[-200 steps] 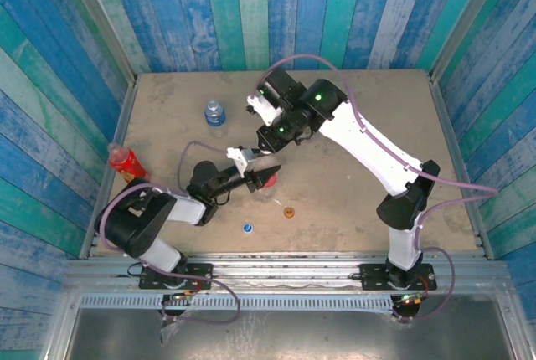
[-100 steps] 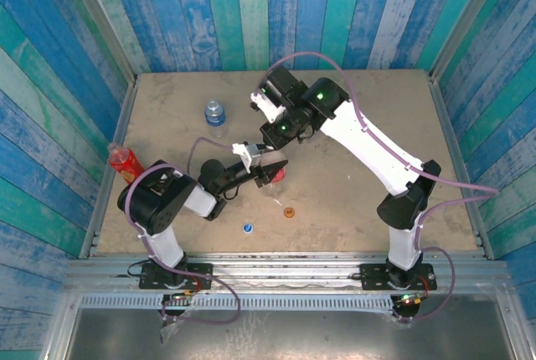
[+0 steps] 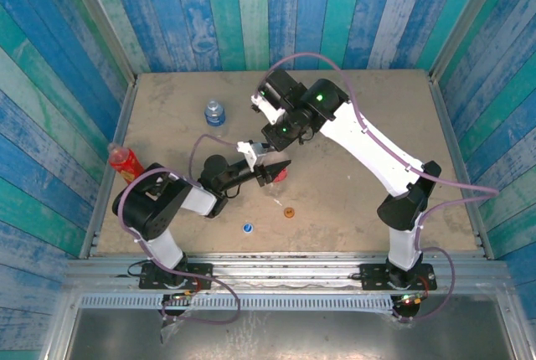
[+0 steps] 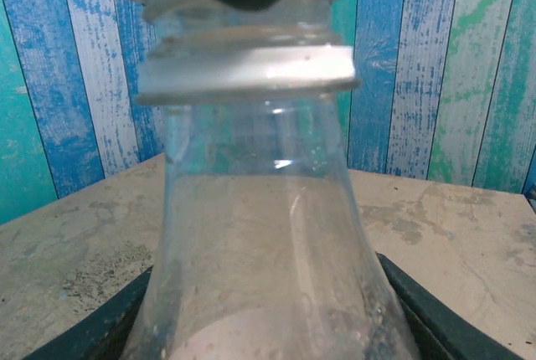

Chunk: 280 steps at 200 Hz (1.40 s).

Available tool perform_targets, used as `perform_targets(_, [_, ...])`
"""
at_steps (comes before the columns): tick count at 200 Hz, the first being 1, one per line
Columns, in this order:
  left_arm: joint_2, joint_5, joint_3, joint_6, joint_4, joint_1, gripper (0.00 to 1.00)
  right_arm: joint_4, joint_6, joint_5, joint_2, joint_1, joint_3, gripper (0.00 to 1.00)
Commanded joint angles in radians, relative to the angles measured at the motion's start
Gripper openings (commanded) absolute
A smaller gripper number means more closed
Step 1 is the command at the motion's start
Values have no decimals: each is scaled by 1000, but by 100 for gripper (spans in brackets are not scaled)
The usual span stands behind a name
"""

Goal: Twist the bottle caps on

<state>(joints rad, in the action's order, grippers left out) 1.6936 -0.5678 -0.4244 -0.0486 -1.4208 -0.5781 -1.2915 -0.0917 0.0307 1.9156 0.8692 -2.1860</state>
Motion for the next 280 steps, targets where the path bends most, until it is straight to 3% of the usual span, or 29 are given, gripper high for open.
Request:
perform_targets(1, [-34,-14,-6,44,32,-6,56,-95,12,17,45,8,23,31])
perform_targets(93, [-45,-12,1,36,36,-6,56,-6,-39,-14,-18,-11,110,35])
perform_targets(171, [-54,-7,4,46,56,-6,56,7,-33,22,-47,-11,64,47])
perform_targets(195, [-53,-7,2,46,59,-6,56,6,-31,22,-63,-11,67,59])
perform_targets(229, [-51,-7,5,45,51,-6,56,26,-9,0,-111,-12,78,67])
perform_targets(254, [-47,-7,7,41,48,-5,56,96,-9,-50,-172,-24,133,68])
perform_targets(280, [-45,-5,7,43,55,-5,56,191,-33,-85,-239,-55,226,61])
